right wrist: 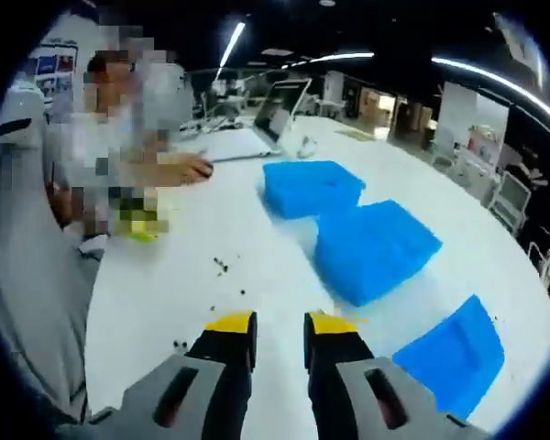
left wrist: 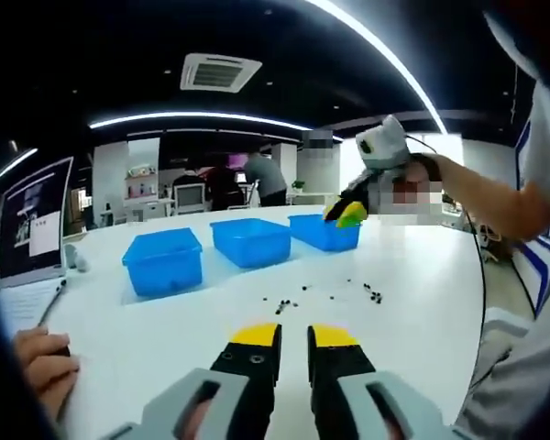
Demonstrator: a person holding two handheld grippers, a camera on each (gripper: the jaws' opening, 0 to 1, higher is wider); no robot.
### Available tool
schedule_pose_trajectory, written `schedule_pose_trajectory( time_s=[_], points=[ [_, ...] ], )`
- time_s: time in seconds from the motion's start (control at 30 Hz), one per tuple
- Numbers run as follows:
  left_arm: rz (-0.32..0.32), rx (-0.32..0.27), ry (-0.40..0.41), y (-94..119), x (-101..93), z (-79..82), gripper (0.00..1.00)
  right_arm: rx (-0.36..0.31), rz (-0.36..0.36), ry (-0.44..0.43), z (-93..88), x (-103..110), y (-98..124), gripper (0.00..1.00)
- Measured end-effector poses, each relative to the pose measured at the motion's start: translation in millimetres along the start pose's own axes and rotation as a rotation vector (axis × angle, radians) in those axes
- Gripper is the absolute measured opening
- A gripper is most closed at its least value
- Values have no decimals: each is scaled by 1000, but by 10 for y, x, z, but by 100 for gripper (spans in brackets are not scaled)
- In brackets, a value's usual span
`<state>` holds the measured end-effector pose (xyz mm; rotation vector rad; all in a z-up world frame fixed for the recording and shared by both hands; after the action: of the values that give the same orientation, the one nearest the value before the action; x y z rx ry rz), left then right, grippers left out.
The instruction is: Pick up the resistors one by one and place each resistor into its matching bin, sorting the parts by color and model until every resistor is separated into the correct bin for its type
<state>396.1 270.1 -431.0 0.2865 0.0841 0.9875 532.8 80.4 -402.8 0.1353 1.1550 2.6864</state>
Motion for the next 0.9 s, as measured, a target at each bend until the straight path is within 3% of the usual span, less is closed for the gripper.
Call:
schedule_pose_trajectory(
  time_s=[0.13, 0.37, 0.6, 0.7, 0.9],
  points=[
    [9, -4, 1, 11, 44, -4, 15, 140, 71, -9, -176, 153, -166, 18],
    [17, -22, 13, 36, 77, -10, 15, 256, 78, 19, -284, 211, -288, 15],
    [28, -20, 15, 55, 91, -20, 15, 285, 64, 27, -306, 217, -314, 13],
    [25, -13, 15, 53, 79, -38, 15, 298, 46, 53, -314, 221, -314, 5],
    [12, -14, 12, 37, 50, -30, 15, 301, 49, 99, -325, 271, -309, 5]
  ],
)
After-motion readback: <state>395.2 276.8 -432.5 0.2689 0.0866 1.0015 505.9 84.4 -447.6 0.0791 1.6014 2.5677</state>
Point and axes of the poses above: the point that each gripper's makers call its tool centre point, and the gripper's own axes: y roughly backward along the fingers, x roughly to its left, z roughly out of its top, the point moved 4 cm from there along y, roughly backward along the fingers, and after that the axes turned 5 degrees about -y, right-handed, at the moved point
